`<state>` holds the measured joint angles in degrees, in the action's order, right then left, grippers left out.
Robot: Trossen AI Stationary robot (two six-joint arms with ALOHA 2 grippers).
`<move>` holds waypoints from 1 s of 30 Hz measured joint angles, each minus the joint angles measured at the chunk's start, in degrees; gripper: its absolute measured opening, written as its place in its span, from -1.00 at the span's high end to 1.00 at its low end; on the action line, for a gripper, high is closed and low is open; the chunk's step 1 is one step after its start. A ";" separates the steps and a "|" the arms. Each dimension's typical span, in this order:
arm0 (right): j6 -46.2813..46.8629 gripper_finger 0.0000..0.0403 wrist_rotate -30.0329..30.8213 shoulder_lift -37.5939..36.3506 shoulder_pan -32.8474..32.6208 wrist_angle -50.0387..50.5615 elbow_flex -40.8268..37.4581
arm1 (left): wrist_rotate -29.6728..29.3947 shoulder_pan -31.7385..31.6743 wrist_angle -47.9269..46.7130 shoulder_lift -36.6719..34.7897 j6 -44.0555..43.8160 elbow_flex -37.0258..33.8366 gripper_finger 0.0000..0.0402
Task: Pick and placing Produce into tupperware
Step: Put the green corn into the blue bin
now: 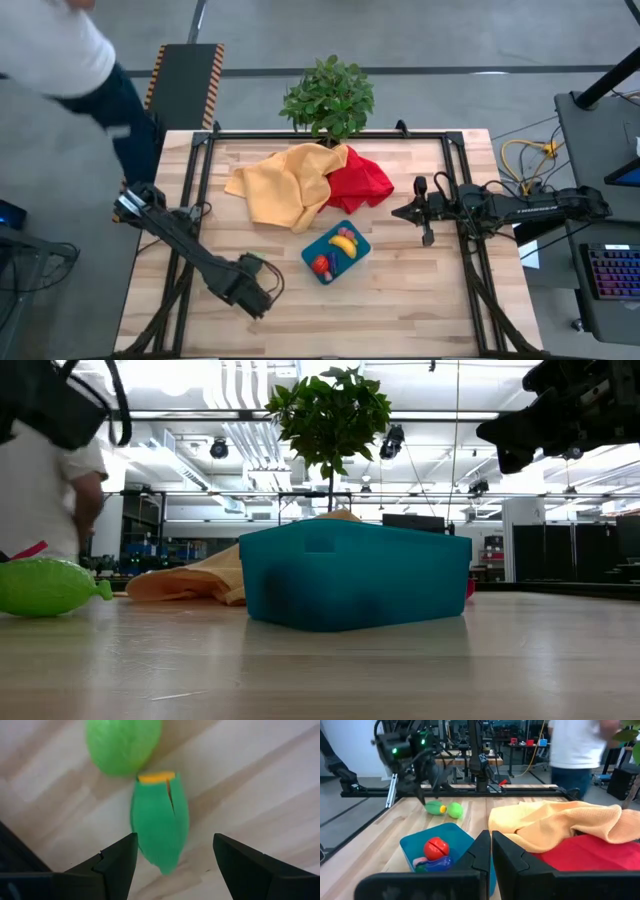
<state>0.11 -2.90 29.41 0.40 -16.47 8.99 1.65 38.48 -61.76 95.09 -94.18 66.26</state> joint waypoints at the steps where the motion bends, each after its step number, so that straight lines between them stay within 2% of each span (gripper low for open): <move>1: 0.31 0.96 0.00 0.00 0.00 0.00 0.00 | 1.08 0.00 0.49 0.95 -0.03 0.05 -0.22; 7: 1.45 0.96 -0.01 0.00 0.00 0.02 0.00 | 2.80 0.15 2.83 4.95 0.22 0.24 -0.22; 19: 5.49 0.96 -0.26 0.00 0.00 1.07 0.00 | -0.74 0.31 5.94 5.35 0.55 0.02 -0.22; 30: 5.43 0.96 -0.22 0.00 0.00 3.02 0.00 | 0.55 0.31 7.57 8.91 1.80 0.02 -0.22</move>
<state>5.54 -3.11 29.41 0.40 -13.44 8.99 2.20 38.79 -54.19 104.00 -92.38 66.28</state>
